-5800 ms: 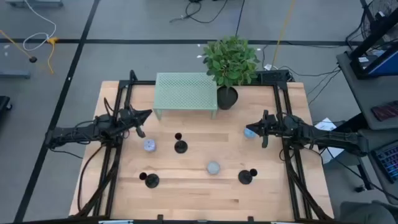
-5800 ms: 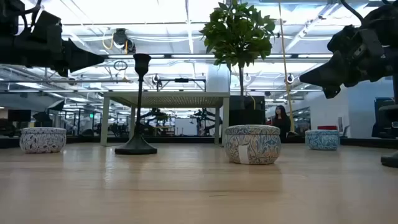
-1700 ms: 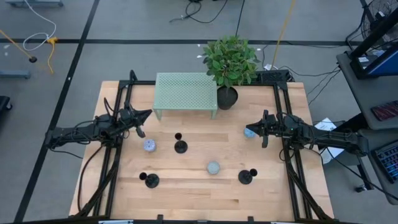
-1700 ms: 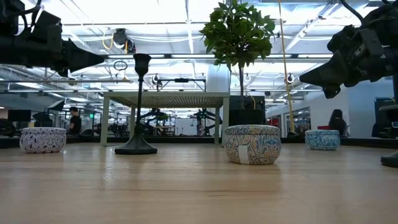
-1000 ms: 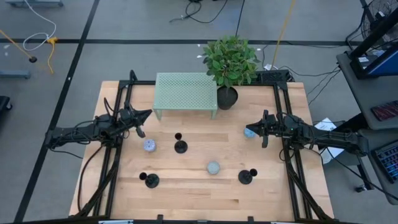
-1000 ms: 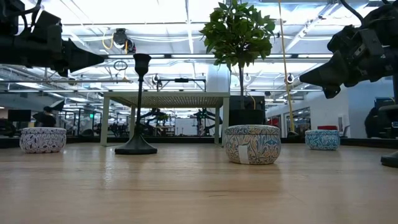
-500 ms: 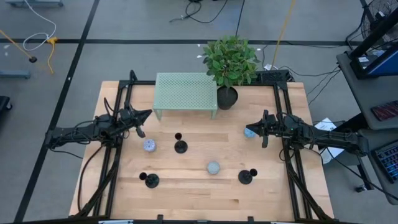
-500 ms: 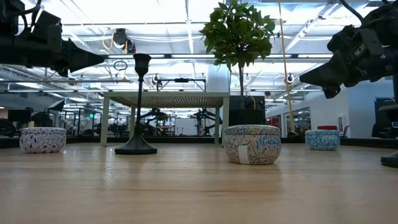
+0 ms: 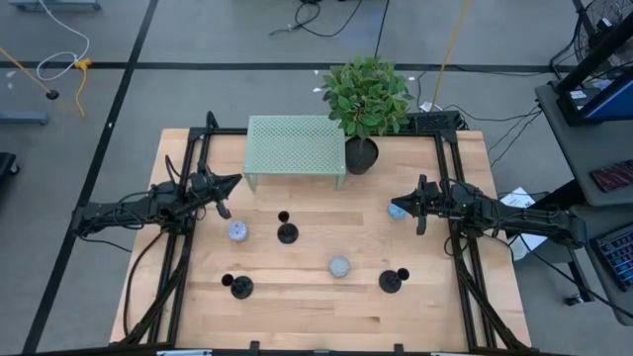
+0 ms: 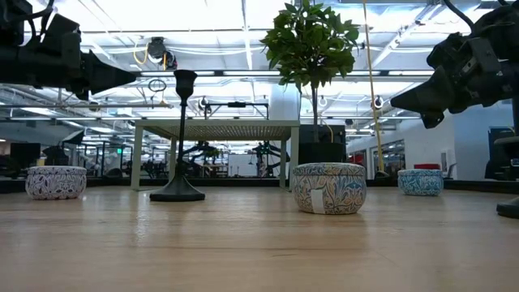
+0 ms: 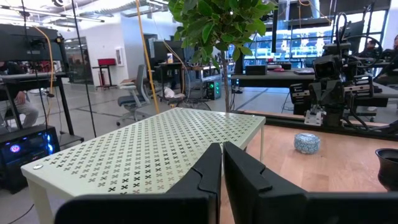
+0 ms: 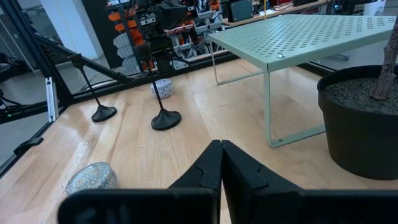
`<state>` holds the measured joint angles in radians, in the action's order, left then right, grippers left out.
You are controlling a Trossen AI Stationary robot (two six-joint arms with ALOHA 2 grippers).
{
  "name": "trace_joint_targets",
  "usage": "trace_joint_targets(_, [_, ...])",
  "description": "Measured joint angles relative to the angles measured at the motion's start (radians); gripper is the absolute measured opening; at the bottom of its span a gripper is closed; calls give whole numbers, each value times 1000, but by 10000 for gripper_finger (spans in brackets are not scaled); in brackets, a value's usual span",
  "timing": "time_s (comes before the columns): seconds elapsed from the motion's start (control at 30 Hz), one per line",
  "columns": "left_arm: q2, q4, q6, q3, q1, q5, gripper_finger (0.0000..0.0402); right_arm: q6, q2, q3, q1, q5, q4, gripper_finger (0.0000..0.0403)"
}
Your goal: Pick & Place candle stick holders
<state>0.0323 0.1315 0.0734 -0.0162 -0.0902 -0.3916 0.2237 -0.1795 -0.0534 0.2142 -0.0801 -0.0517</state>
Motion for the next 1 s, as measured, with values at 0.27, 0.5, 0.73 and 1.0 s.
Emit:
trace_joint_targets(0.27, [0,0,0,0,0,0,24,-21,-1,0,0,-1,-40,0])
trace_joint_targets(0.5, [0,0,-14,0,0,2,24,-121,-4,0,0,4,-164,0])
trace_joint_targets(0.73, [0,28,-72,0,0,155,24,-111,-12,0,0,4,-155,0])
trace_joint_targets(1.0, [48,57,-114,0,0,361,37,-69,-21,0,0,54,-251,0])
